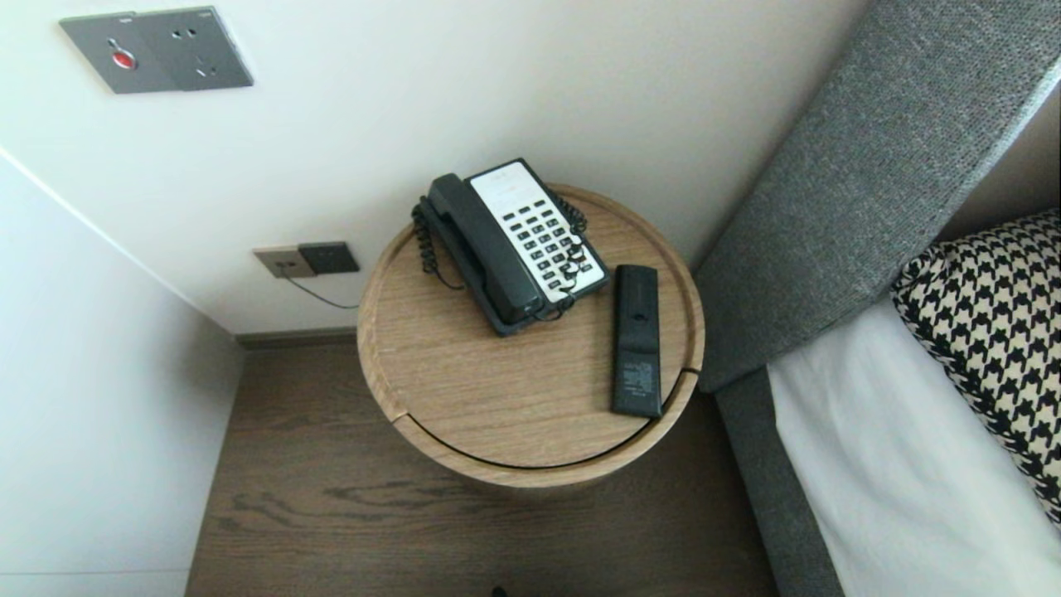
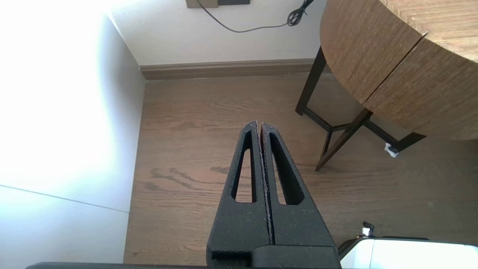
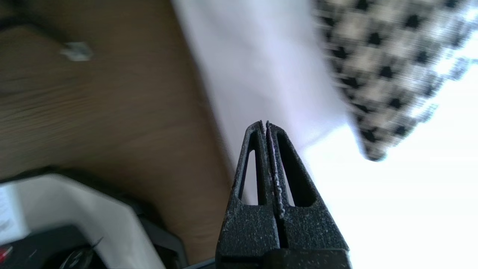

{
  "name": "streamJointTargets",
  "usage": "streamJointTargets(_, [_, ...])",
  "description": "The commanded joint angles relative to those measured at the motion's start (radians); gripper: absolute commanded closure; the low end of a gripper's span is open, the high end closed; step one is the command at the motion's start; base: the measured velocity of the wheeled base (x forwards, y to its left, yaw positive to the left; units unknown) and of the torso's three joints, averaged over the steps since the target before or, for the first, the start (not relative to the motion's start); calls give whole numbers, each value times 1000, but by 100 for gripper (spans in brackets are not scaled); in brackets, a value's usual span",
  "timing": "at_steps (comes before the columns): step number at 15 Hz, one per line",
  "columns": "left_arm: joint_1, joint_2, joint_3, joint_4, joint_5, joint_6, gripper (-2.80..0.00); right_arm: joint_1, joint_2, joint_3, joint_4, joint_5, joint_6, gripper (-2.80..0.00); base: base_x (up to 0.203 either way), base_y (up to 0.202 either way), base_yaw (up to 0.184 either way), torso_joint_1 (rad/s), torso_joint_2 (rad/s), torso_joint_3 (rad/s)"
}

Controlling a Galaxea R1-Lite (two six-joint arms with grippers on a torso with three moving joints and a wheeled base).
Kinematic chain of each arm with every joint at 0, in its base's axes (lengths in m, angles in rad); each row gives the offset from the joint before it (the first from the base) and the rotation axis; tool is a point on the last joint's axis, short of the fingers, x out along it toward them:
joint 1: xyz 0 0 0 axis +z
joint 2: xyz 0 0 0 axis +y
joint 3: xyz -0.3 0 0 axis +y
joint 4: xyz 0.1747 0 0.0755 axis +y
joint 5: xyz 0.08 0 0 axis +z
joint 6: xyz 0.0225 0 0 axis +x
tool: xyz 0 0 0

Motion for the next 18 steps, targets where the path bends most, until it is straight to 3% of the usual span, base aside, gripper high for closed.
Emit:
streamJointTargets(1, [0, 0, 0, -1, 1, 0, 0, -5, -67, 28, -10, 53, -34, 0, 0, 0, 0, 0, 0, 0])
streamJointTargets(5, [0, 0, 0, -1, 1, 0, 0, -4, -68, 82, -121, 121, -56, 0, 0, 0, 0, 0, 0, 0])
streamJointTargets(8, [0, 0, 0, -1, 1, 0, 0, -4, -68, 138, -213, 233, -57, 0, 0, 0, 0, 0, 0, 0])
streamJointTargets(13, [0, 0, 0, -1, 1, 0, 0, 4, -67, 135, -156, 248, -82, 0, 0, 0, 0, 0, 0, 0])
streamJointTargets(15, [-1, 0, 0, -1, 1, 0, 0, 71, -73, 135, -153, 250, -85, 0, 0, 0, 0, 0, 0, 0])
streamJointTargets(18, [0, 0, 0, -1, 1, 0, 0, 84, -84, 135, -156, 250, -83, 0, 0, 0, 0, 0, 0, 0])
